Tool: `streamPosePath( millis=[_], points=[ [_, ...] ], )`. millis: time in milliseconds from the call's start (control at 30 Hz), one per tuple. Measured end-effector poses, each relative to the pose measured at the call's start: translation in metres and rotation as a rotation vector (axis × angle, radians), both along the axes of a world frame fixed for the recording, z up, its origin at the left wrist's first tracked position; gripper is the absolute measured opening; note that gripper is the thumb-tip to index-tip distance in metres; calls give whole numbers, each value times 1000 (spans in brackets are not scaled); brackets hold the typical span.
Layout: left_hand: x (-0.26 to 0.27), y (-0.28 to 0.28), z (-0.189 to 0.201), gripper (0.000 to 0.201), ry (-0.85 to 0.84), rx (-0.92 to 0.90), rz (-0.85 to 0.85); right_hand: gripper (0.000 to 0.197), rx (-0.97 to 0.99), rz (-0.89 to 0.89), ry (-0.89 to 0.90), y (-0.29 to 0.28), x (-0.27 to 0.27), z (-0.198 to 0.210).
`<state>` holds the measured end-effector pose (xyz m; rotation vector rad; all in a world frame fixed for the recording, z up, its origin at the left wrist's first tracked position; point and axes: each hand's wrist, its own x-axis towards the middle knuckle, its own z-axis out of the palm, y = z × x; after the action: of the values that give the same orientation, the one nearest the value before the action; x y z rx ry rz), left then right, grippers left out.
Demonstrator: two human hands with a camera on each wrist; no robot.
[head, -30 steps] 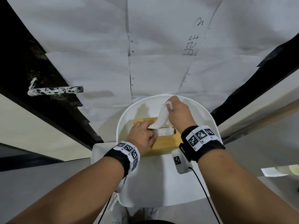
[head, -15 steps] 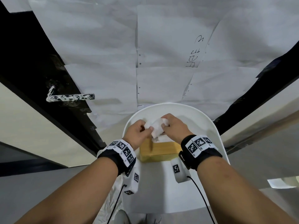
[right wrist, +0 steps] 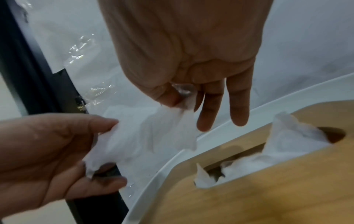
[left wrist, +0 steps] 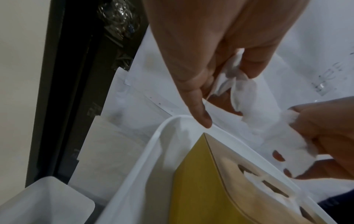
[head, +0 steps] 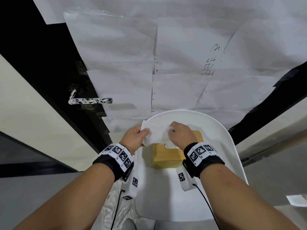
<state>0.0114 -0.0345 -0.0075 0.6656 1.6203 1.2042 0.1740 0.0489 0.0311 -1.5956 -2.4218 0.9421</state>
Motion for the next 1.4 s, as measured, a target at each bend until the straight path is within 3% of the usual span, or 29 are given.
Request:
streamPosePath(
  millis=[267, 433, 533, 600, 733, 800, 933, 1100, 1300, 1400],
  points=[
    [-9, -12, 13, 14, 161, 67, -60, 20, 38, 77, -56, -8, -11, 7],
    [-25, -31, 19, 13, 305, 120, -60, 27, -84, 97, 191, -19, -23, 7],
    [-40, -41, 23, 3, 444, 145, -48, 28, -133, 153, 215, -30, -33, 12],
    [-55, -48, 26, 16, 513, 146, -20, 27, -145, 199, 212, -40, -45, 17],
    [-89, -65, 27, 36, 490, 130, 48, 16, -37, 241, 159, -55, -71, 18],
    [-112, -79, 29, 43, 524, 118, 57, 21, -23, 223, 162, -65, -92, 18],
    [-147, -104, 34, 42, 499, 166, 5, 42, -217, 327, 206, -96, -136, 22],
    [-175, -123, 42, 35, 437, 254, -67, 16, -48, 295, 243, -122, -176, 23],
    [-202, -128, 58, 26, 403, 322, -20, 32, -87, 337, 279, -132, -196, 31],
    [-207, -126, 61, 29, 441, 305, 15, 16, -26, 325, 292, -125, -201, 33]
  ],
)
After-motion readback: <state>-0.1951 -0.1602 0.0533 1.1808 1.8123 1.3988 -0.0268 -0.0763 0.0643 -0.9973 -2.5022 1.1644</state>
